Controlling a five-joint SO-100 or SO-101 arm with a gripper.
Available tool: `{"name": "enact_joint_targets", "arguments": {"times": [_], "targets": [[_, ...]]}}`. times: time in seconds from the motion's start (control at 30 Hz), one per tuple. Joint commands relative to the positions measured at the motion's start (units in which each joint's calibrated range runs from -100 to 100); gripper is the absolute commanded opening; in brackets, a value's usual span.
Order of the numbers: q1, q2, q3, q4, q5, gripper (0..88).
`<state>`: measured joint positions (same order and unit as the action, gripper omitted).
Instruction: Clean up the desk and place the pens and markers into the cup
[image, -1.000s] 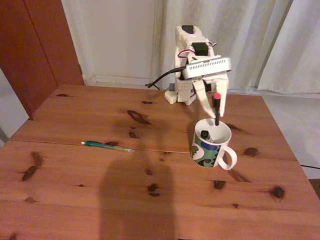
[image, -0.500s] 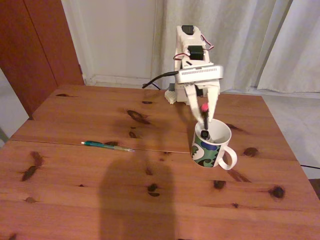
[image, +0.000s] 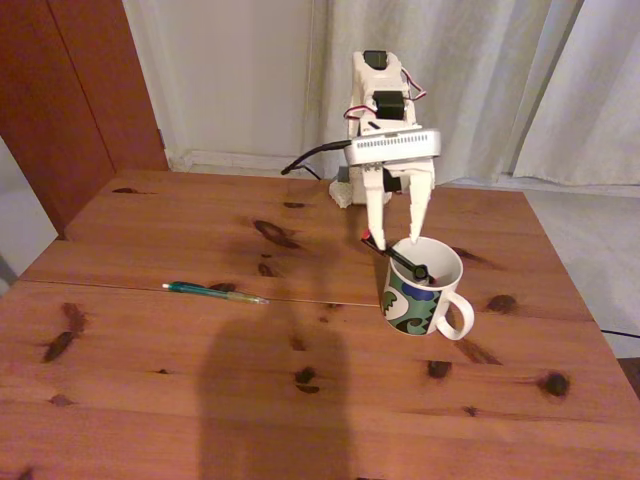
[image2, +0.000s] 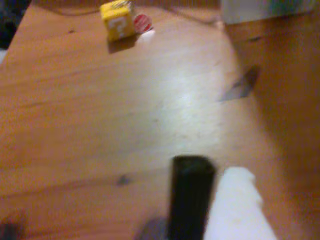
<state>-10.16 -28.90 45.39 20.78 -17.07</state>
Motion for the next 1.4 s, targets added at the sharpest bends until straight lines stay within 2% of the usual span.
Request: {"name": "enact_joint_targets", "arguments": {"times": [0.0,0.23,0.3,0.37,0.6,0.7,0.83,1.13,1.2,1.27,1.37], "targets": [[2.24,-3.33,-5.18,-1.64,-0.01,14.7],[10.52,-3.58,-11.67,-1.64,-0.06,14.4],[13.98,-3.50,-12.03,-1.55,-0.06,9.4],[17.11,-3.50,-11.49,-1.55,-0.11,0.1],[27.65,-1.84,-7.79,-1.04,0.52,0.4],[30.54,-0.93,-7.79,-0.95,2.19,0.4],[33.36,-0.02,-6.98,-0.95,3.35,0.4],[36.41,0.81,-4.73,-1.30,2.61,0.5],[37.46,0.89,-4.00,-1.47,0.04,0.5],[37.86,0.89,-3.37,-1.47,-4.62,0.5],[38.99,0.89,-3.46,-1.47,-15.83,0.5]]}}
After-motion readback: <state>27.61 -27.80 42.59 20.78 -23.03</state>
